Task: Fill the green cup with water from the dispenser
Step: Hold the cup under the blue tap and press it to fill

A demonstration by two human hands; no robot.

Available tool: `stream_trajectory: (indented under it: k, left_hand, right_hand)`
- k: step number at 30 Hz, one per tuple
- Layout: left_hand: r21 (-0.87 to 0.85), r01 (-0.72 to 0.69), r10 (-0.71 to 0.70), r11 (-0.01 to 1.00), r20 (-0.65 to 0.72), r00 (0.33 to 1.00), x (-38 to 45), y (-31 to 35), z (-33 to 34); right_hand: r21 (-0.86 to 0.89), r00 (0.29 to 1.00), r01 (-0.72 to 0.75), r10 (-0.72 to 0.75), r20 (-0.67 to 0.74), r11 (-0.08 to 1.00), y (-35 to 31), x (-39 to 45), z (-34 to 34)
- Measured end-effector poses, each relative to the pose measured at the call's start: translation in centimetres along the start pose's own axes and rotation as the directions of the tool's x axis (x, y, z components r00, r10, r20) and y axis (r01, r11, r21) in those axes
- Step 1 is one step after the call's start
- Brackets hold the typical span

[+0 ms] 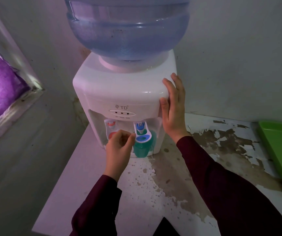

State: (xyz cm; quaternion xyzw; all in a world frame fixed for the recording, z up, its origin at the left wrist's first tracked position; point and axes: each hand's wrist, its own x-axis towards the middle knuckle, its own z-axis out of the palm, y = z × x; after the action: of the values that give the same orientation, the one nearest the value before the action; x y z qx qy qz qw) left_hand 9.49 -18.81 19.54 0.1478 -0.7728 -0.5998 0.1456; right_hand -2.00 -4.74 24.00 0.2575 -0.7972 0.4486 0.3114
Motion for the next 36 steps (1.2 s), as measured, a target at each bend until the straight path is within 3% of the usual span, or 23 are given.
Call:
stream_trajectory:
  k: [8, 19, 36]
  left_hand:
    - [-0.155, 0.158, -0.141, 0.975, 0.113, 0.984, -0.1, 0.5, 0.4]
    - [-0.171, 0.295, -0.260, 0.940, 0.201, 0.944, 1.2, 0.4, 0.8]
    - [-0.128, 0.314, -0.280, 0.941, 0.231, 0.932, 1.7, -0.2, 0.7]
  right_hand:
    - [-0.006, 1.000, 0.000, 0.000, 0.001, 1.000, -0.1, 0.0, -0.1]
    - [-0.006, 1.000, -0.010, 0.010, 0.008, 1.000, -0.1, 0.0, -0.2]
    - [-0.013, 1.000, -0.011, 0.011, 0.003, 1.000, -0.2, 0.0, -0.1]
